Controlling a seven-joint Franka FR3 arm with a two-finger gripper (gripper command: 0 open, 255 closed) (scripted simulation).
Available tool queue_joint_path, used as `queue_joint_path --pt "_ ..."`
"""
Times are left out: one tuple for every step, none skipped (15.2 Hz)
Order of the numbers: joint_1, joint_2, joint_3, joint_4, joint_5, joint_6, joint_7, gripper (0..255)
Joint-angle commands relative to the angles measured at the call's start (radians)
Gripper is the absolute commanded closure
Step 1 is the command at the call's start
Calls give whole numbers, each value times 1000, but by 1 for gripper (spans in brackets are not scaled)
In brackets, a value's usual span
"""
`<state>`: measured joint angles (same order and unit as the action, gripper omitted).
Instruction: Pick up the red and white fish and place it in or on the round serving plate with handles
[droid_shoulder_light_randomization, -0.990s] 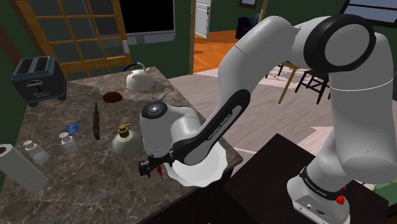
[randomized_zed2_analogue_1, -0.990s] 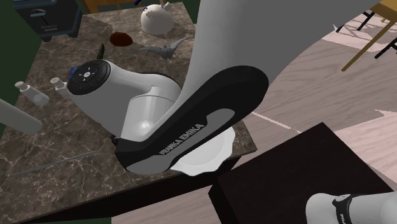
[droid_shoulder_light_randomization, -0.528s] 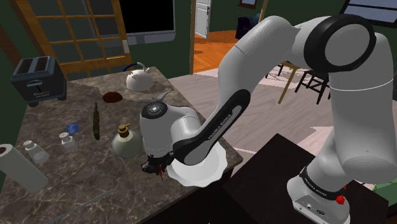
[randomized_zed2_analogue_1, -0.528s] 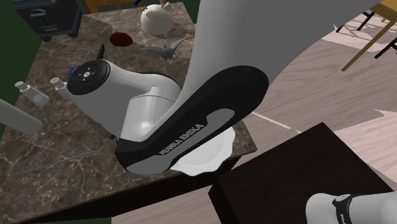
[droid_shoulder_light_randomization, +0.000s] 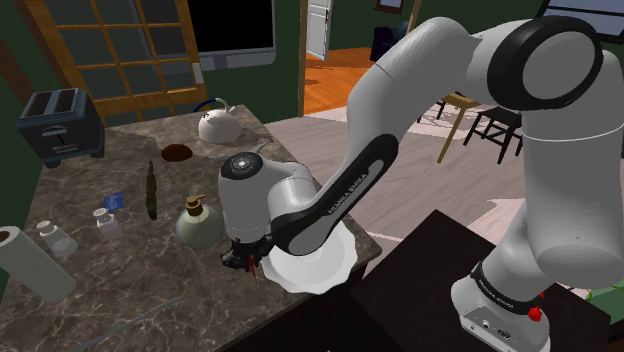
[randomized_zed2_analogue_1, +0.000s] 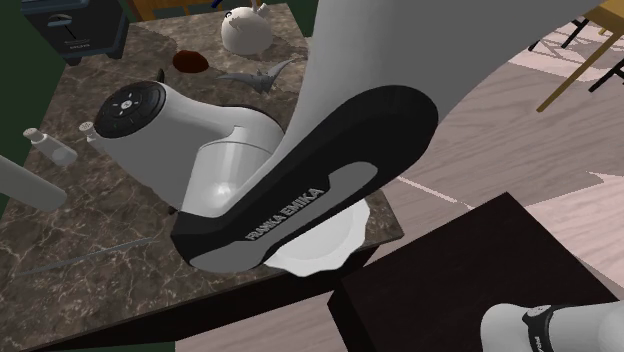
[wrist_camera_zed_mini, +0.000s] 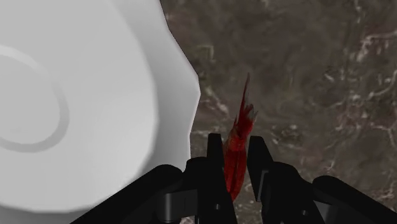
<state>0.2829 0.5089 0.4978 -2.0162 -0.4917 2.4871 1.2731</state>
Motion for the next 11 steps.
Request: queue_joint_path --pt "-10 -21 13 -1 18 -18 -13 255" --pt "-14 -31 19 -1 26 -27 -19 255" --pt "-19 -41 25 -1 35 -36 -25 255" --pt "-23 -51 31 -1 43 -45 -31 255" --pt "-28 -60 37 0 52 -54 -37 255" --pt "-32 -70 43 0 60 -63 -44 255" --pt "-36 -80 48 1 69 -72 -50 255" --pt "-40 -90 54 2 77 -81 -56 255" --pt "-44 -99 59 3 86 -91 -62 255" --pt "-48 -108 64 5 94 -100 -68 255" --pt "-51 -118 69 7 103 -110 -74 255"
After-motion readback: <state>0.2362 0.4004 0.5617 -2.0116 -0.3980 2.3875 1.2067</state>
